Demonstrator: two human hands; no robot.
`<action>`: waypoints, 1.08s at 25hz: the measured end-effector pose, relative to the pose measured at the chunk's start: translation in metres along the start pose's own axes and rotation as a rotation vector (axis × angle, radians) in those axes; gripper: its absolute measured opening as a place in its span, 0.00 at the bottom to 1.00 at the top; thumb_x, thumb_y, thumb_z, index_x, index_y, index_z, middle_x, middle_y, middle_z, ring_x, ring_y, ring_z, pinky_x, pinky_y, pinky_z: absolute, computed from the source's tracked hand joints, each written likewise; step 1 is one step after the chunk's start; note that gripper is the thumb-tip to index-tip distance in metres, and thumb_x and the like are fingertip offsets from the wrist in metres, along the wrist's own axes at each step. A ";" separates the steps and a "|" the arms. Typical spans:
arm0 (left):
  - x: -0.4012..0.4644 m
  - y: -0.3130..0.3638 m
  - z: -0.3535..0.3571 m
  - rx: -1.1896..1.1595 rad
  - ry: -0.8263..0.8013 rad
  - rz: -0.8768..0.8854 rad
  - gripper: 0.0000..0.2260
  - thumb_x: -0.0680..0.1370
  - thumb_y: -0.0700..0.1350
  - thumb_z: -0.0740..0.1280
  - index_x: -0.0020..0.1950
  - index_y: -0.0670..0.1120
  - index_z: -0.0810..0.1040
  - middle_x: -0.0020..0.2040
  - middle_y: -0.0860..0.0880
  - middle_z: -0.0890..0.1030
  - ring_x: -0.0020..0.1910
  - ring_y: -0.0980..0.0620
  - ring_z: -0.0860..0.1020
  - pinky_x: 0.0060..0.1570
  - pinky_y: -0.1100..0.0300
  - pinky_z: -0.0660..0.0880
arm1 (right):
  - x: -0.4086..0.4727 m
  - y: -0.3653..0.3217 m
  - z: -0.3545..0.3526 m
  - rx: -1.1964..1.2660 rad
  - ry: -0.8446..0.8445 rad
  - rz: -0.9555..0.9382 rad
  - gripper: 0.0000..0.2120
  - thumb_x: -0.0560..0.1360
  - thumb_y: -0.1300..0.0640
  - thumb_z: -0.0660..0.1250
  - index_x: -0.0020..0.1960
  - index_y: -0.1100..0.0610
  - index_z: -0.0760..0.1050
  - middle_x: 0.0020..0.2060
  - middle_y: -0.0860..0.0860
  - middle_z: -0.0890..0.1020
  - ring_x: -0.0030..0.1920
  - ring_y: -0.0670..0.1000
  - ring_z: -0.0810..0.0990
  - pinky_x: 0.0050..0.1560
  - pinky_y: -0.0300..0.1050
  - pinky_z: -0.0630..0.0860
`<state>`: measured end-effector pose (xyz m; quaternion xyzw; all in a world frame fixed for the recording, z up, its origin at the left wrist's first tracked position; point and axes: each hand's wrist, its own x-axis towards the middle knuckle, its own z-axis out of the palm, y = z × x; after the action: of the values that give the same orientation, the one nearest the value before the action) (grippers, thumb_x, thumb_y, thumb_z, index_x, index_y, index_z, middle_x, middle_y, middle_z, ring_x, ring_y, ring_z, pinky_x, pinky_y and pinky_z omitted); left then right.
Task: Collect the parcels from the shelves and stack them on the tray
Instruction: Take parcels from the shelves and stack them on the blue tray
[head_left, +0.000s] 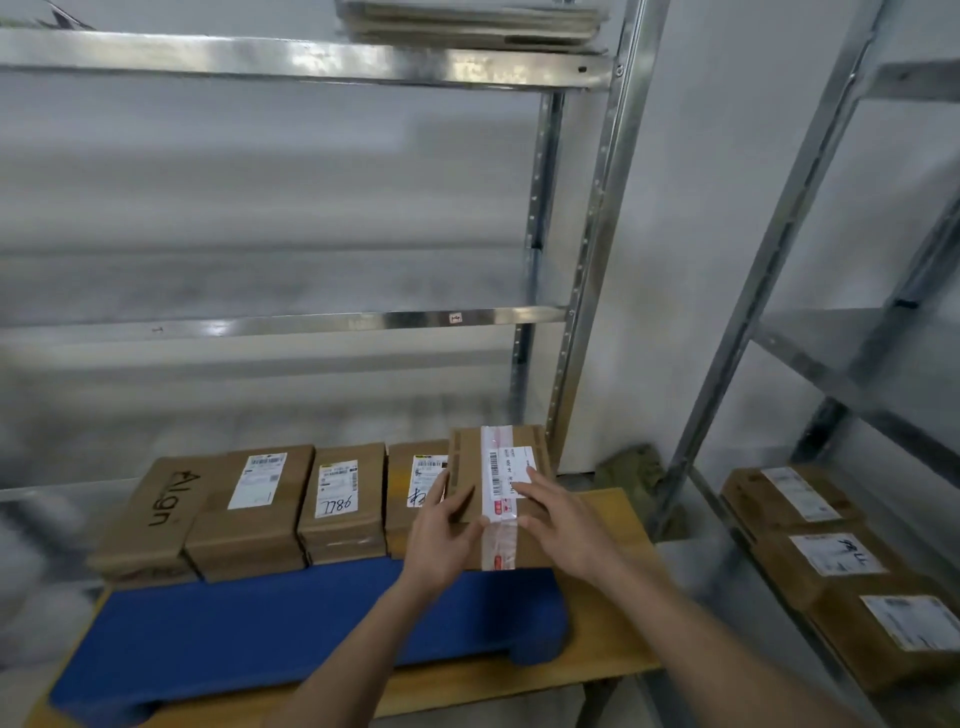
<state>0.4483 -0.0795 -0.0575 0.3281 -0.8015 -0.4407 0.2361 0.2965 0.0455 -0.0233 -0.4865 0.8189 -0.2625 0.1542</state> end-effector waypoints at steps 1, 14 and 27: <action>0.009 -0.005 0.013 0.008 0.002 -0.014 0.26 0.78 0.49 0.70 0.75 0.51 0.67 0.79 0.55 0.53 0.73 0.50 0.66 0.66 0.50 0.74 | 0.012 0.016 0.005 0.009 -0.023 -0.008 0.25 0.81 0.53 0.66 0.76 0.48 0.66 0.79 0.43 0.59 0.77 0.48 0.61 0.77 0.51 0.61; 0.040 -0.077 0.111 0.065 0.019 -0.224 0.26 0.77 0.52 0.70 0.74 0.53 0.69 0.79 0.59 0.53 0.75 0.53 0.62 0.68 0.50 0.72 | 0.071 0.141 0.067 0.084 -0.253 0.013 0.26 0.80 0.54 0.67 0.76 0.45 0.65 0.78 0.40 0.57 0.77 0.46 0.59 0.77 0.51 0.62; 0.056 -0.113 0.118 0.148 0.019 -0.221 0.28 0.78 0.53 0.69 0.76 0.55 0.65 0.80 0.59 0.52 0.74 0.55 0.64 0.66 0.57 0.72 | 0.090 0.157 0.104 0.124 -0.205 -0.033 0.26 0.80 0.58 0.67 0.76 0.47 0.66 0.79 0.39 0.56 0.77 0.44 0.58 0.72 0.41 0.65</action>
<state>0.3684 -0.1003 -0.2091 0.4349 -0.7888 -0.4004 0.1686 0.1937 -0.0018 -0.1993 -0.5137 0.7729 -0.2641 0.2627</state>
